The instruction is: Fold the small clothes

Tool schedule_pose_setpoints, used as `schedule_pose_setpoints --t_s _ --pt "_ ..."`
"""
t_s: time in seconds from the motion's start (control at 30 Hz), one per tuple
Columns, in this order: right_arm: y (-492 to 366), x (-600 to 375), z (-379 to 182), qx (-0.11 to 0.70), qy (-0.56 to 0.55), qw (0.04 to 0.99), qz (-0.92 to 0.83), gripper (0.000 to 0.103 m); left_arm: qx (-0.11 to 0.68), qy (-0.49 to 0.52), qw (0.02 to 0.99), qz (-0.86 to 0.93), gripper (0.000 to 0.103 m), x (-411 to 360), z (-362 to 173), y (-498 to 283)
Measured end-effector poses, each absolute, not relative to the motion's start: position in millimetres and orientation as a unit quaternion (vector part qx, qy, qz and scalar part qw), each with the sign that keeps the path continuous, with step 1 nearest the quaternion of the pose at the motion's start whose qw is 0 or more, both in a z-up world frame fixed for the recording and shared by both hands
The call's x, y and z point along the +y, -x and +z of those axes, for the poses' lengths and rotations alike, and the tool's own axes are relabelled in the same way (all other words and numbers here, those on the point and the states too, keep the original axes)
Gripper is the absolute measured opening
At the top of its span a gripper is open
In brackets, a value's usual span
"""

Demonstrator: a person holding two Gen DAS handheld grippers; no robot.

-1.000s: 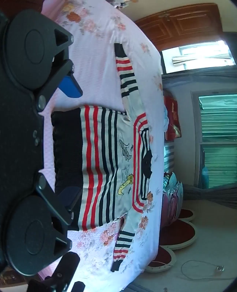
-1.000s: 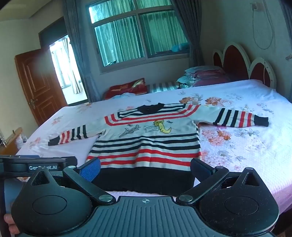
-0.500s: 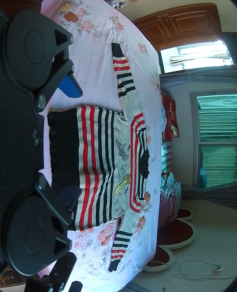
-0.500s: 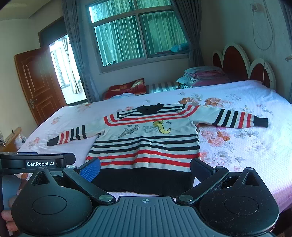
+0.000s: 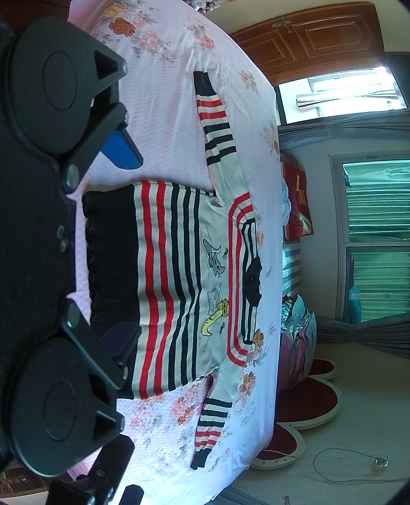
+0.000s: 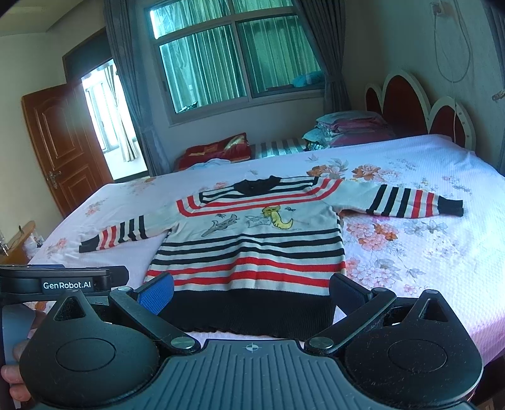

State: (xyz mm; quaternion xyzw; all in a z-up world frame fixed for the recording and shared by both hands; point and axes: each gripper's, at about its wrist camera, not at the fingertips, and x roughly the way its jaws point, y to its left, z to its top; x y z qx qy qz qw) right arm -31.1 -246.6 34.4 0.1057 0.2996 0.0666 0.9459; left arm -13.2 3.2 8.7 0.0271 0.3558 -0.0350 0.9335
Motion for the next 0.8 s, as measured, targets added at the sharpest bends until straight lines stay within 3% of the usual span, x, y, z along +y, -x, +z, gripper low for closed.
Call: schedule_pose_setpoints --t_s 0.8 --pt "27.2 -246.1 32.1 0.301 -0.109 0.946 0.059 0.103 0.357 -0.028 0.933 -0.035 0.103 3.1 5.3 11.2"
